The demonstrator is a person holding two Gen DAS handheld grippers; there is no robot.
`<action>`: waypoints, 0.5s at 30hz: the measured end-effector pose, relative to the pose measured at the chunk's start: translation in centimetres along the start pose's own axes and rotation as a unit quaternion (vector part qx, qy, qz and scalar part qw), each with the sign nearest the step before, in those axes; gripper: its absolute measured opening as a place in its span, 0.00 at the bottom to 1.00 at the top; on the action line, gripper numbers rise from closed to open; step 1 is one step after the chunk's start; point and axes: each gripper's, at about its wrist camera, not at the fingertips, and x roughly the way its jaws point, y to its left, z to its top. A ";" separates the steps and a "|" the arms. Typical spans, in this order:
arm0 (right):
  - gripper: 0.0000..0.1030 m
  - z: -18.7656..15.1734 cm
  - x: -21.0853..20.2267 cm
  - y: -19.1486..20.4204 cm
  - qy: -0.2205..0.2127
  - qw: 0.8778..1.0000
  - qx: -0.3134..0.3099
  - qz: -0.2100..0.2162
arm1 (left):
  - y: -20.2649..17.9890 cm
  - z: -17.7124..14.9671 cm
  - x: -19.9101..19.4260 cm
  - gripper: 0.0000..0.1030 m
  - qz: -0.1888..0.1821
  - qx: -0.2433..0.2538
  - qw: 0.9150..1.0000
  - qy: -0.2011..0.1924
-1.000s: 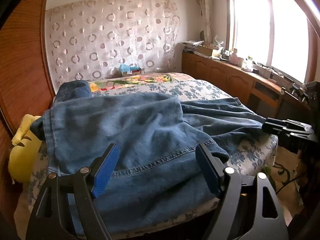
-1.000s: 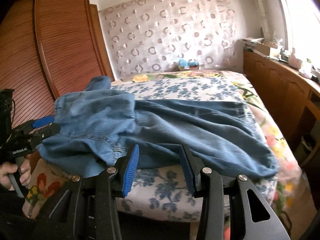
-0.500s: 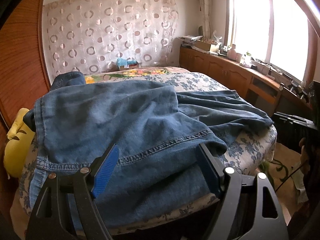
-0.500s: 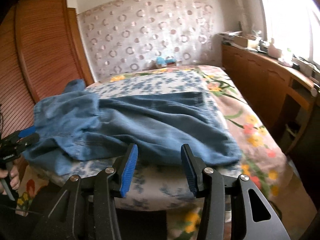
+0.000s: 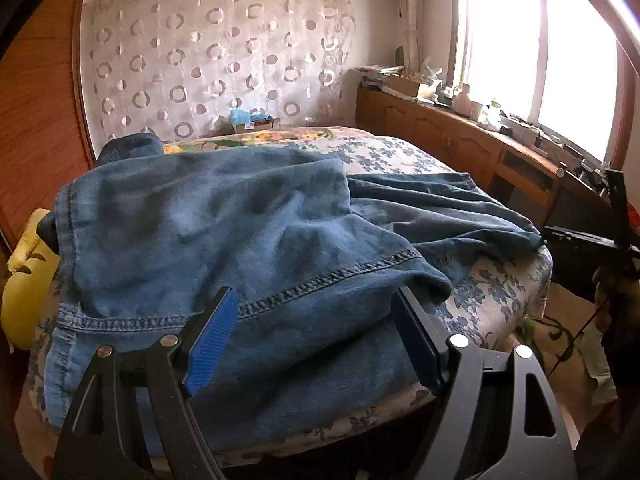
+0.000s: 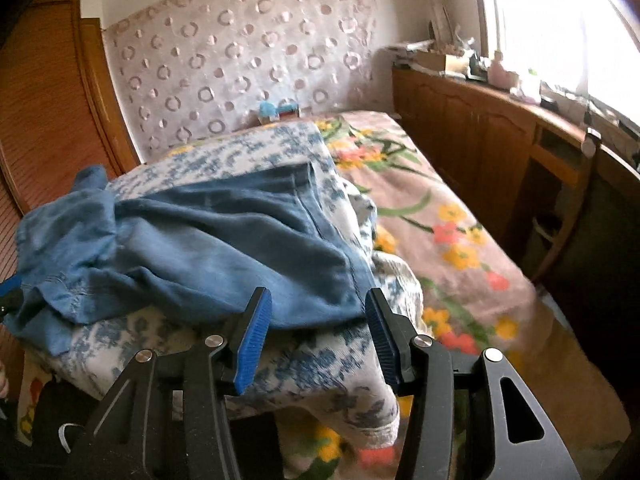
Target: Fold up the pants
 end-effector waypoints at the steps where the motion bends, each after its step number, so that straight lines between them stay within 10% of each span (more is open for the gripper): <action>1: 0.49 0.0 0.2 -0.1 0.003 1.000 0.000 -0.003 | -0.1 0.0 0.1 0.77 -0.001 0.001 1.000 0.001; 15: 0.49 0.6 1.9 -0.8 0.028 0.999 0.005 -0.022 | -0.3 -0.4 0.6 0.77 -0.005 -0.001 1.000 0.010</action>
